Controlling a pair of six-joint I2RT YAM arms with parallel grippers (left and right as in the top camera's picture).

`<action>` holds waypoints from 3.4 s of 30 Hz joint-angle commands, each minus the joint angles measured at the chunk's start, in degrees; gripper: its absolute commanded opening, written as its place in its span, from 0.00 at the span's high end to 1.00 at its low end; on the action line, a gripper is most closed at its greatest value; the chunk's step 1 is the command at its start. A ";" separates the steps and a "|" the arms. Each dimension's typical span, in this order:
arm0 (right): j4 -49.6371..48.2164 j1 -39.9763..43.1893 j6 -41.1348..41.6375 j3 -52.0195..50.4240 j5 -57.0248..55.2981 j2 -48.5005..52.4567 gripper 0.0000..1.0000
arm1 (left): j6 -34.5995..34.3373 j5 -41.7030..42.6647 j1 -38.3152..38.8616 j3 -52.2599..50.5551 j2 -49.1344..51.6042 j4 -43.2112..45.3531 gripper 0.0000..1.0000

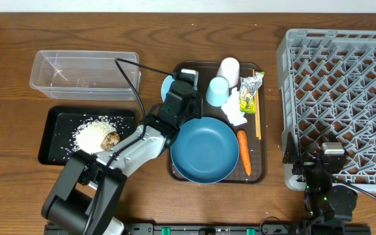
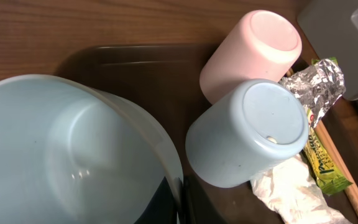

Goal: Sort waste into correct bins and load items into the dishwasher rack
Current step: 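Carry the empty bowl back and set it on the brown tray, then move the left gripper over the carrot on the brown tray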

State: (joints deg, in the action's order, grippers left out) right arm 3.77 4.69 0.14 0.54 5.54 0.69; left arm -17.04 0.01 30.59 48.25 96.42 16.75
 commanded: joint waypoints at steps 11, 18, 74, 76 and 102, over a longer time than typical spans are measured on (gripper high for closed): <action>0.07 0.92 -0.87 -0.22 0.07 -0.35 0.01 | -3.41 1.01 1.97 0.09 2.34 -0.98 0.94; 0.07 0.92 -0.87 -0.22 0.07 -0.35 0.01 | -3.41 1.01 2.60 0.09 2.82 -0.57 0.93; 0.07 0.92 -0.87 -0.22 0.07 -0.35 0.01 | -22.03 26.49 15.54 6.78 -21.68 -35.80 0.02; 0.07 0.92 -0.87 -0.22 0.07 -0.35 0.01 | -20.63 26.36 15.54 9.44 -20.17 -38.84 0.02; 0.07 0.92 -0.87 -0.22 0.07 -0.35 0.01 | -7.65 13.86 18.29 47.15 9.35 -67.87 0.01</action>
State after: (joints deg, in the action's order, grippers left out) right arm 3.75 4.69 0.14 0.51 5.52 0.67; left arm -25.71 15.86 49.21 93.36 106.19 -51.92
